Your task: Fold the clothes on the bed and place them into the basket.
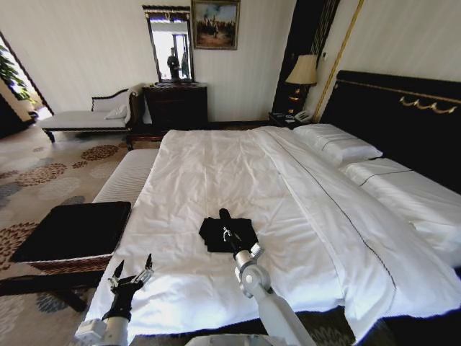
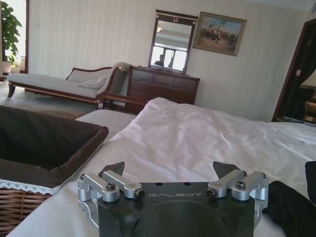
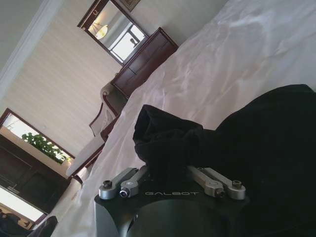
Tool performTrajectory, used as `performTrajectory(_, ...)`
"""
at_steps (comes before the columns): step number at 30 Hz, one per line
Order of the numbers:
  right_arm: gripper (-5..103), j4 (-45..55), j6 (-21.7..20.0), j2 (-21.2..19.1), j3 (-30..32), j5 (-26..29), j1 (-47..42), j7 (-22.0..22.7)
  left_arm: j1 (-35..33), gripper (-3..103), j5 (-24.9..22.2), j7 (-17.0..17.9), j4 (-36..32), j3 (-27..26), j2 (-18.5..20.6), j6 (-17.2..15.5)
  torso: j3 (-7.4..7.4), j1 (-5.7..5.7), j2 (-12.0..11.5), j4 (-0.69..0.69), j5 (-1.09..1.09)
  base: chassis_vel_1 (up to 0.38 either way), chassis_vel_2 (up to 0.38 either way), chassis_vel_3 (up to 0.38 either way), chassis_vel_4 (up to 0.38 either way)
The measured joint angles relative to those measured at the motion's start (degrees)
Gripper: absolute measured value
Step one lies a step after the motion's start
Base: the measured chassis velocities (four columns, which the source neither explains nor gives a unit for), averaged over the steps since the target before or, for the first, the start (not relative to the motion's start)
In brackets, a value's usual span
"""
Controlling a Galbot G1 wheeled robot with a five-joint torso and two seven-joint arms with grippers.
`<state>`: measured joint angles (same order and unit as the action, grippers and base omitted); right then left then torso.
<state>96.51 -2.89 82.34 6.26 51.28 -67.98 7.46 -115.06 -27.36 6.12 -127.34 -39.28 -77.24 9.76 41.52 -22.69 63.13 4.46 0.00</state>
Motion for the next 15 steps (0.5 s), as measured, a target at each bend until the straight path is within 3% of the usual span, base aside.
performTrajectory(1,12,0.07,-0.04,-0.01,-0.01,0.03,0.00,0.01,0.00,100,0.00,0.00,-0.01,-0.01,0.00,0.00,0.00,0.00,-0.01,0.00,0.00,0.000,0.000,0.000,0.000)
performTrajectory(3,27,1.55,-0.30,-0.42,-0.50,0.17,-0.48,0.03,-0.03,100,0.00,0.01,-0.22,-0.13,-0.12,0.02,0.00,0.00,-0.01,0.00,0.00,0.000,0.000,0.000,0.000)
performTrajectory(4,27,1.55,-0.30,-0.42,-0.50,0.17,-0.48,0.03,-0.03,100,0.00,0.01,-0.22,-0.13,-0.12,0.02,0.00,0.00,-0.01,0.00,0.00,0.000,0.000,0.000,0.000)
performTrajectory(8,49,5.91,-1.70,-1.68,-3.34,1.27,-2.89,1.49,0.13,100,-0.02,0.03,-0.17,-0.03,-0.20,0.05,0.00,0.00,0.00,0.00,0.00,0.000,0.000,0.000,0.000)
performTrajectory(10,49,7.51,-2.15,-1.96,-3.86,1.44,-3.86,1.63,0.28,100,-0.02,0.05,-0.13,0.15,-0.26,0.05,0.00,0.00,0.00,0.00,0.00,0.000,0.000,0.000,0.000)
performTrajectory(13,66,11.42,-3.01,-2.79,-4.07,1.79,-6.38,1.58,0.57,100,0.04,0.11,-0.08,0.65,-0.31,0.03,0.00,0.00,0.00,0.00,0.00,0.000,0.000,0.000,0.000)
performTrajectory(15,71,11.95,-3.03,-2.90,-3.91,1.87,-6.70,1.54,0.62,100,0.05,0.11,-0.04,0.79,-0.26,0.00,0.00,0.00,0.00,0.00,0.00,0.000,0.000,0.000,0.000)
